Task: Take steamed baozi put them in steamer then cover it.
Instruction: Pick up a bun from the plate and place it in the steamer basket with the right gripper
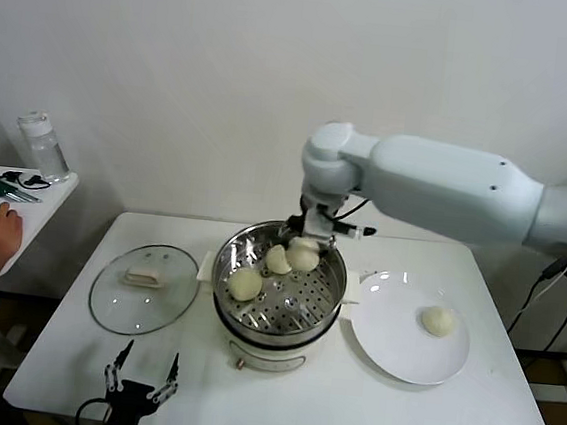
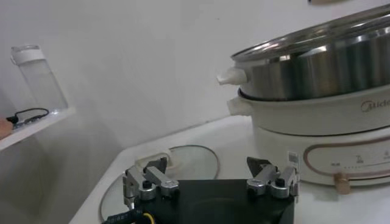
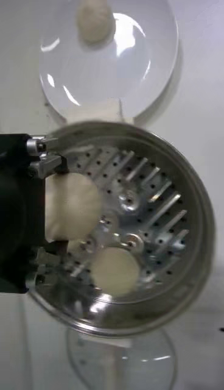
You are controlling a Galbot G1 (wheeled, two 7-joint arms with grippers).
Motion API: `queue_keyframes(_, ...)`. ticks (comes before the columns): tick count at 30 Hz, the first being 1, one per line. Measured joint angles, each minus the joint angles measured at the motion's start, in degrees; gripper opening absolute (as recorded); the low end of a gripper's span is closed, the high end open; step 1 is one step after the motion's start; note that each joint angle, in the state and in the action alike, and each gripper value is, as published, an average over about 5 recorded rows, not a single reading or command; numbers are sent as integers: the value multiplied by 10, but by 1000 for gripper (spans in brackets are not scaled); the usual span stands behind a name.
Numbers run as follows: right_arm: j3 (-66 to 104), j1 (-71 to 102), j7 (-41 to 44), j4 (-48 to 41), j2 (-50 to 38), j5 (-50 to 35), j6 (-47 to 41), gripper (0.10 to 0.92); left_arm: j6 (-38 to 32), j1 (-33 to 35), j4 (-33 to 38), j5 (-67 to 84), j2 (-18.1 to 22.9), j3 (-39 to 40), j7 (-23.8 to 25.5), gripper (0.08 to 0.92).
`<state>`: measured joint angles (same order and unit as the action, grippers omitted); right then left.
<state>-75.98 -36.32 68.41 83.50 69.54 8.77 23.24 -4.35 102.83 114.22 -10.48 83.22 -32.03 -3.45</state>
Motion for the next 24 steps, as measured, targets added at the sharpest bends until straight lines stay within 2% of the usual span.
queue_keyframes(13,-15,45,1,17,20,15,7,711,-3,1,-6,7,-4,-4,0,823)
queue_keyframes(19,-18,50,1,17,20,18,8,810,-3,-1,-8,6,-4,-4,0,823)
queue_keyframes(24,-15,51,0,15,17,18,11,822,-3,-1,-8,4,-3,-3,0,823)
